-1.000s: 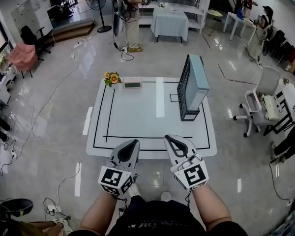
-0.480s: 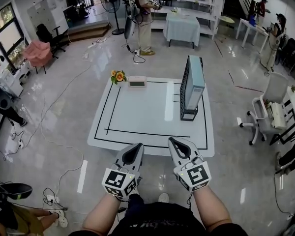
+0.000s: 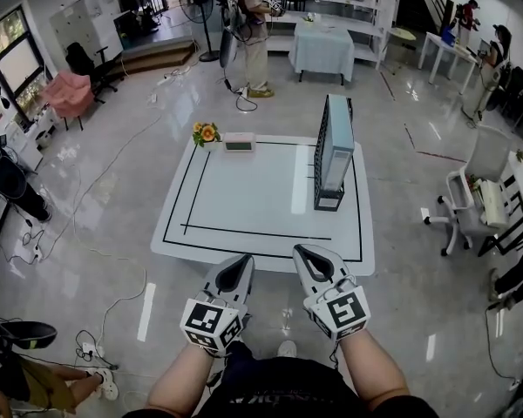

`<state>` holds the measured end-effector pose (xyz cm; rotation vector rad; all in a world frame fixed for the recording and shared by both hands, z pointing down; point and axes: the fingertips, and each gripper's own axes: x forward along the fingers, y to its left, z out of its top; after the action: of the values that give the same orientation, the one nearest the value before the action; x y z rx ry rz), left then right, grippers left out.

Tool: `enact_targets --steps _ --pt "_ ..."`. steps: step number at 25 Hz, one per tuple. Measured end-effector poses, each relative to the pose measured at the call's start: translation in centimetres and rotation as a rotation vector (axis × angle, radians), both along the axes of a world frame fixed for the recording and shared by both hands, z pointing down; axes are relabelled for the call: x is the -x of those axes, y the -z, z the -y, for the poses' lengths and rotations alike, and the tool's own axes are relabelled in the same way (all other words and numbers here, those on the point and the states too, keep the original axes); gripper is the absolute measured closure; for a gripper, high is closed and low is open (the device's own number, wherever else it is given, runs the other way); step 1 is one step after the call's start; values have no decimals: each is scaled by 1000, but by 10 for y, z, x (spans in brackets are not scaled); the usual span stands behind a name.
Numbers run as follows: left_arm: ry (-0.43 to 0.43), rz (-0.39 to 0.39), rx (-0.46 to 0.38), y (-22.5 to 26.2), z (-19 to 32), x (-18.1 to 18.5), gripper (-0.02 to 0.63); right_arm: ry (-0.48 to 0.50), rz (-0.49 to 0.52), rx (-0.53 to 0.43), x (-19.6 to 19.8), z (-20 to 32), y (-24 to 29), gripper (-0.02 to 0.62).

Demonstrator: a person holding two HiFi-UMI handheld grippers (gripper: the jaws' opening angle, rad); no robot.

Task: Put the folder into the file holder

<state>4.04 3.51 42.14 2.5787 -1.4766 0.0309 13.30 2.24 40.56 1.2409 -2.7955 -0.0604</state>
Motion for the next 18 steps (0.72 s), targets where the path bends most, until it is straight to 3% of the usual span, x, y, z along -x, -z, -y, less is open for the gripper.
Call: enact_targets --steps 18 --pt "-9 6 -1 3 -1 1 603 -5 17 -1 3 -1 3 595"
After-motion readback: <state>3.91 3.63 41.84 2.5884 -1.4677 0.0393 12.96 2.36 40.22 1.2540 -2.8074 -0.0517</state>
